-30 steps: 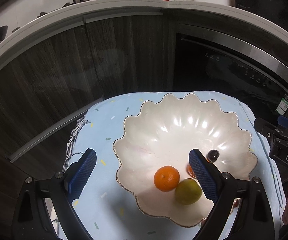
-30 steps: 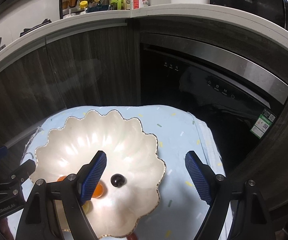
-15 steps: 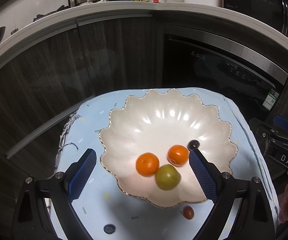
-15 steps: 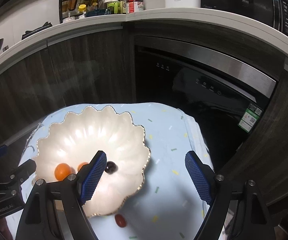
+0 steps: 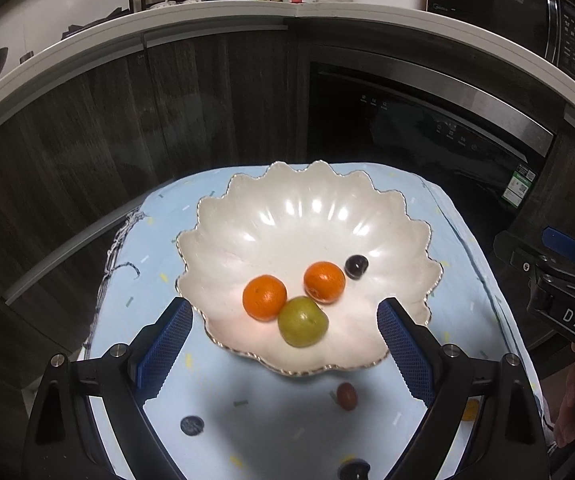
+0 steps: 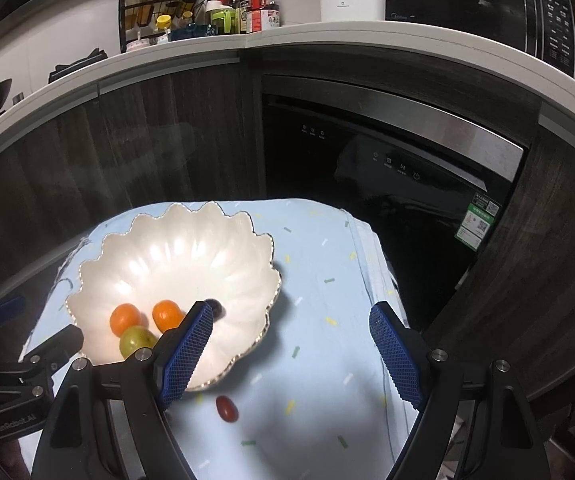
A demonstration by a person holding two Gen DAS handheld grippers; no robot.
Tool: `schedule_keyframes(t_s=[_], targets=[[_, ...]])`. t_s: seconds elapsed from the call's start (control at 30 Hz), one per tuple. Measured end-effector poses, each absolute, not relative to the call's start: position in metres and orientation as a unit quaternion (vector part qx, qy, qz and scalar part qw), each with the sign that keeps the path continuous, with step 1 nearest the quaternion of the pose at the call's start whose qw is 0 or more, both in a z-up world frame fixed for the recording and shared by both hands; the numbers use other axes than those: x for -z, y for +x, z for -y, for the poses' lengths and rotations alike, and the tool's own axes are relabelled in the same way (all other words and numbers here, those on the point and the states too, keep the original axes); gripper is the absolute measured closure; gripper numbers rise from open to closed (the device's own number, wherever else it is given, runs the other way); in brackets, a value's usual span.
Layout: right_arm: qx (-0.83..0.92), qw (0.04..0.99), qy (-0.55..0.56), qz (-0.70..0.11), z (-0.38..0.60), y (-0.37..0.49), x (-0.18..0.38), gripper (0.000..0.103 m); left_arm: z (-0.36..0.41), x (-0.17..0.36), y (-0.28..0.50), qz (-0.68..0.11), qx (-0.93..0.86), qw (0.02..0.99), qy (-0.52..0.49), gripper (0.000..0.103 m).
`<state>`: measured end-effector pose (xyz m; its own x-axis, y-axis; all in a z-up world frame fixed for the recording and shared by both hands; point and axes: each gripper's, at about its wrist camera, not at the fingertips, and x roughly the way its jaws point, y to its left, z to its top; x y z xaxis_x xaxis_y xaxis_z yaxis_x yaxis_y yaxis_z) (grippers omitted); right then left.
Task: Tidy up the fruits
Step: 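Pull both open tools back from the bowl toward the loose fruits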
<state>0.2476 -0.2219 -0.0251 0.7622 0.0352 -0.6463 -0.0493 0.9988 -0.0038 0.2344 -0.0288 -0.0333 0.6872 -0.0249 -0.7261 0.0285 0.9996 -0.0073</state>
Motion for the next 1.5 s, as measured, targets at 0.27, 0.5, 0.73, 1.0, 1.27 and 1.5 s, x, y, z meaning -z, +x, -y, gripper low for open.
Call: schedule_keyframes(t_s=[0.27, 0.5, 0.73, 1.0, 1.27, 1.5], targets=[[-0.025, 0.937, -0.008, -0.349, 0.226, 0.228, 0.033, 0.021, 0.037, 0.045, 0.216, -0.402, 0.025, 0.915, 0.003, 0.008], [-0.021, 0.933, 0.001, -0.359, 0.232, 0.214, 0.049, 0.021, 0.043, 0.055, 0.202, -0.402, 0.032, 0.915, 0.014, 0.008], [-0.011, 0.931, -0.001, -0.364, 0.239, 0.197, 0.064, 0.021, 0.052, 0.071, 0.186, -0.406, 0.05, 0.912, 0.026, 0.008], [-0.006, 0.928, -0.002, -0.374, 0.242, 0.179, 0.08, 0.021, 0.059, 0.092, 0.167, -0.414, 0.066, 0.907, 0.041, 0.009], [-0.005, 0.927, -0.007, -0.376, 0.241, 0.161, 0.095, 0.021, 0.067, 0.11, 0.15, -0.411, 0.086, 0.906, 0.057, 0.009], [-0.005, 0.926, -0.012, -0.378, 0.241, 0.149, 0.108, 0.021, 0.068, 0.121, 0.14, -0.41, 0.097, 0.905, 0.055, 0.011]])
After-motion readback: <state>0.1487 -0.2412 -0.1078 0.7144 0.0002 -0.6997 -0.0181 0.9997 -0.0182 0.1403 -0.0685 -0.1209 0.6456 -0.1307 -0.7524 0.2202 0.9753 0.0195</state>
